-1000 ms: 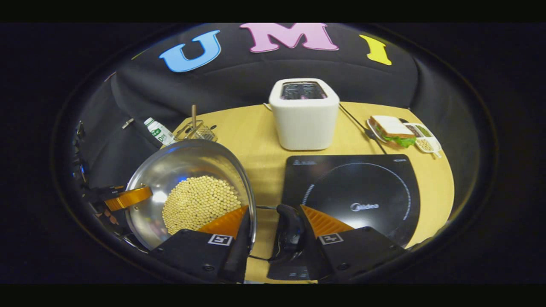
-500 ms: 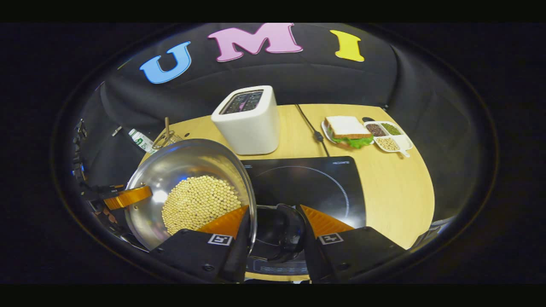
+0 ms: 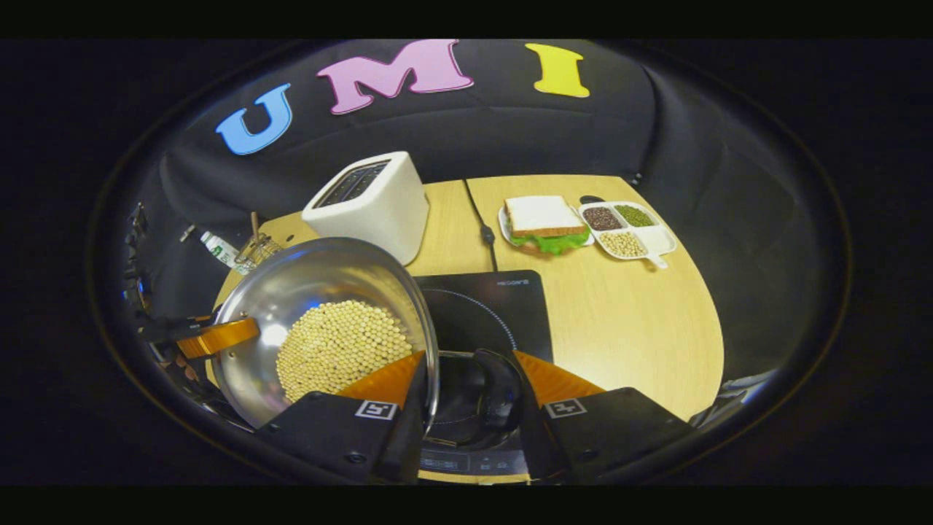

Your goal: First push the handle of the pot to place it horizontally, then grasp the pot with both hands and set it on the induction cooktop.

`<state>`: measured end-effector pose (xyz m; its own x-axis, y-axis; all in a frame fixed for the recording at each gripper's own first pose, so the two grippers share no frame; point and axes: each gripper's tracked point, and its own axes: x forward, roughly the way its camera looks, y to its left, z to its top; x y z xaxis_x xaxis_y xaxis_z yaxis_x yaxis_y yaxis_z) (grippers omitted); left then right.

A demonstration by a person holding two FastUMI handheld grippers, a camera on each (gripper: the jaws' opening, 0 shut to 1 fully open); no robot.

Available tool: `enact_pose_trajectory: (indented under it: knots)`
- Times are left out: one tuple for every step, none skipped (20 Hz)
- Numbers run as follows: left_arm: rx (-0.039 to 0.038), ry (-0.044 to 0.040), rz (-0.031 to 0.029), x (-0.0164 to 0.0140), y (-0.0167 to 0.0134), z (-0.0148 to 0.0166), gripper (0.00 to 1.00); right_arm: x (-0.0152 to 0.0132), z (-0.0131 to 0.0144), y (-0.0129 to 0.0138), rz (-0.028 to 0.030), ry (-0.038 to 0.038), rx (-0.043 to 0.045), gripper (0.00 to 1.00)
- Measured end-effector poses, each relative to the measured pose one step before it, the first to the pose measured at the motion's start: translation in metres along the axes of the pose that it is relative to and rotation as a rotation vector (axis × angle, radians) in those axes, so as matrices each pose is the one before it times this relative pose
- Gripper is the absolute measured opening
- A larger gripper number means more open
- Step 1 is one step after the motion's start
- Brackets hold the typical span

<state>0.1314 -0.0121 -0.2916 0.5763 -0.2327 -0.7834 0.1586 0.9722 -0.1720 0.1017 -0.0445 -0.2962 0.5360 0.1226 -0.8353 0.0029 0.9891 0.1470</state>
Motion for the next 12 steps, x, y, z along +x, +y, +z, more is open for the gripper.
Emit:
enact_pose_trajectory:
  knots:
    - [0.0014, 0.00308, -0.00223, 0.00346, -0.0053, 0.00029, 0.61, 0.0016, 0.0005, -0.00606, -0.00206, 0.00141, 0.00301, 0.58]
    - [0.00218, 0.00218, -0.00224, 0.00371, -0.00477, 0.00066, 0.61, 0.00181, -0.00071, -0.00519, -0.00204, 0.00167, 0.00247, 0.58]
    - [0.00213, 0.0025, -0.00104, 0.00232, -0.00425, -0.00144, 0.61, 0.00061, -0.0004, -0.00518, -0.00195, 0.00121, 0.00377, 0.58]
    - [0.00178, 0.00083, -0.00149, 0.00307, -0.004, 0.0007, 0.61, 0.001, 0.00014, -0.00485, -0.00112, 0.00138, 0.00115, 0.58]
    - [0.00103, 0.00214, -0.00159, 0.00383, -0.00504, -0.00003, 0.61, 0.00295, -0.00037, -0.00503, -0.00087, 0.00146, 0.00264, 0.58]
    - [0.00093, 0.00069, -0.00197, 0.00253, -0.0039, 0.00018, 0.61, 0.00069, -0.00004, -0.00405, -0.00046, 0.00056, 0.00052, 0.58]
    - [0.00025, 0.00139, -0.00115, 0.00263, -0.00329, -0.00063, 0.61, 0.00109, 0.00001, -0.0046, -0.00078, 0.00048, 0.00061, 0.58]
    - [0.00027, 0.00137, -0.00104, 0.00271, -0.00321, -0.00033, 0.61, 0.0013, 0.00034, -0.00341, -0.00095, 0.00111, 0.00021, 0.58]
    - [0.00174, 0.00094, -0.00077, 0.00337, -0.00338, 0.00014, 0.61, 0.00164, -0.00019, -0.00382, -0.00083, 0.00056, 0.0026, 0.58]
    - [0.00091, 0.00031, -0.00033, 0.00273, -0.00323, 0.00062, 0.61, 0.00139, 0.0004, -0.00361, -0.0001, 0.00012, 0.00196, 0.58]
    - [0.00207, 0.00019, 0.00034, 0.00211, -0.00256, -0.00044, 0.61, 0.00134, -0.00023, -0.00347, 0.00021, 0.00087, 0.00212, 0.58]
    - [0.00188, 0.0008, 0.00005, 0.00218, -0.00282, 0.00056, 0.61, 0.00195, 0.0002, -0.00328, -0.00023, 0.00051, 0.00218, 0.58]
